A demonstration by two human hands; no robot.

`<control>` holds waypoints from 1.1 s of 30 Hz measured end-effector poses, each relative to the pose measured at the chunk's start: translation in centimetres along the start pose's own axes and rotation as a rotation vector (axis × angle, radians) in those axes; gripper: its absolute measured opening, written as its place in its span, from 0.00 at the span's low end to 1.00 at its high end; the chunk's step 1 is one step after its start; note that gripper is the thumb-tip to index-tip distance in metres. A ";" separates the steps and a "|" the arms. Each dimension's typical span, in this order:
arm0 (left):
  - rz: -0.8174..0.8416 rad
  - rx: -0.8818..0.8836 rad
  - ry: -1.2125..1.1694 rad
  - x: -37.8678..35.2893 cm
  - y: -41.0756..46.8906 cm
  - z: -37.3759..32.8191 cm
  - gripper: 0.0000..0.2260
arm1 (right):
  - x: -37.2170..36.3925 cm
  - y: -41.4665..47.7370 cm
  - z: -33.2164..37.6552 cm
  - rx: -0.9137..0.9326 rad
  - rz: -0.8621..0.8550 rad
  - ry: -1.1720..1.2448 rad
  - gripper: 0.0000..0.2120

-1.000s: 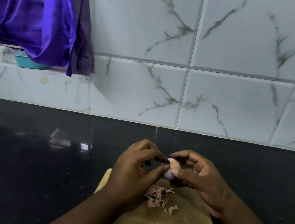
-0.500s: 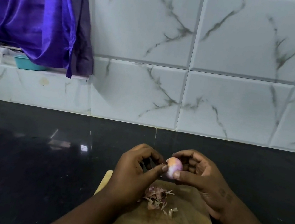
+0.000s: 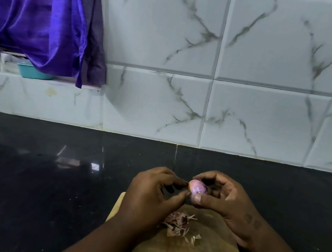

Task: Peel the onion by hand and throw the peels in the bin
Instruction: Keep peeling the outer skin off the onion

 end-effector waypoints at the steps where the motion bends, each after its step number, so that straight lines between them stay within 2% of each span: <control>1: -0.001 -0.005 0.001 0.0 0.0 0.0 0.08 | 0.0 0.0 0.0 -0.003 0.002 -0.004 0.19; 11: -0.002 -0.028 -0.007 0.1 0.1 -0.1 0.05 | -0.2 0.1 0.0 0.003 0.010 0.002 0.22; 24: -0.010 -0.022 0.011 0.1 -0.1 -0.2 0.03 | -0.3 0.0 0.2 0.035 0.013 -0.054 0.21; 27: -0.018 -0.061 0.064 0.2 0.0 -0.5 0.07 | -0.5 0.0 0.0 0.019 0.029 -0.044 0.21; 33: -0.003 -0.018 -0.027 -0.1 0.0 -0.2 0.06 | 0.0 0.1 -0.2 0.004 0.003 0.032 0.14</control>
Point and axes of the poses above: each hand's wrist, its own y-axis towards the middle knuckle, its own x-axis out of the back of the hand, z = x × y, the point moved 9 cm from there along y, towards the middle knuckle, and after that the axes turned 2 degrees about -z, right-handed, at the moved point
